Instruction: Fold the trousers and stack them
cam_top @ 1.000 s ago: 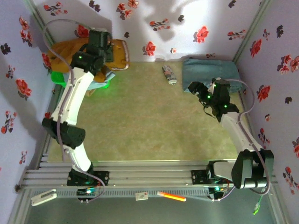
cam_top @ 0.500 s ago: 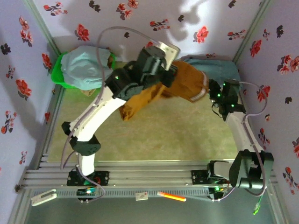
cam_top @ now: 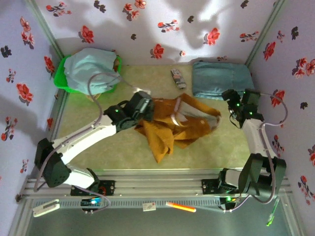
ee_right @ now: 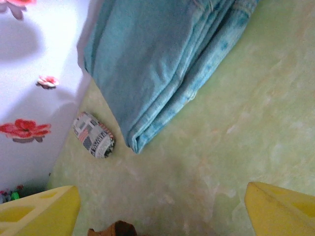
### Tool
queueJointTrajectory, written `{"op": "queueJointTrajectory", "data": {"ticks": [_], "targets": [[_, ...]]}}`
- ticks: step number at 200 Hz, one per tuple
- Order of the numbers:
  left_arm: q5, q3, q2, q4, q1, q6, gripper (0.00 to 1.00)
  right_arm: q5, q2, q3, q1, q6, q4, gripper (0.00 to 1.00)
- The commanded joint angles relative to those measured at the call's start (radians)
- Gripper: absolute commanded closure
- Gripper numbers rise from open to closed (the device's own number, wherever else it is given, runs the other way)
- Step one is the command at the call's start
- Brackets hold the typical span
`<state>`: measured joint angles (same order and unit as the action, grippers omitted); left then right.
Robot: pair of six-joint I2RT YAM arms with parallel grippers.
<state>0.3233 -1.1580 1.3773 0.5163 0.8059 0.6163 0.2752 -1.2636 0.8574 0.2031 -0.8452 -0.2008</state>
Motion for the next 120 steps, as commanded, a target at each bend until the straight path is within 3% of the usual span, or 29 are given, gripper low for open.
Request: {"op": "queueJointTrajectory", "data": {"ticks": [1,43,49,60,86,120], "targets": [[0.09,0.113,-0.106,0.03,-0.108,0.18,1.0,0.076,-0.021,0.014,0.001,0.026,0.014,0.12],[0.105,0.306,-0.308,0.207,-0.169,0.279,0.99,0.11,-0.018,-0.013,-0.027,0.023,0.038,0.11],[0.107,0.328,-0.341,0.239,-0.171,0.302,0.86,0.11,-0.019,-0.014,-0.038,0.026,0.038,0.11],[0.115,0.362,-0.399,0.292,-0.175,0.338,0.43,0.098,-0.022,-0.014,-0.067,0.03,0.032,0.11],[0.088,0.359,-0.485,0.357,-0.176,0.308,0.02,0.085,-0.042,-0.014,-0.149,0.039,0.035,0.1],[0.086,0.096,-0.333,0.383,-0.195,0.113,0.01,0.083,-0.093,-0.029,-0.226,0.04,0.069,0.09]]}}
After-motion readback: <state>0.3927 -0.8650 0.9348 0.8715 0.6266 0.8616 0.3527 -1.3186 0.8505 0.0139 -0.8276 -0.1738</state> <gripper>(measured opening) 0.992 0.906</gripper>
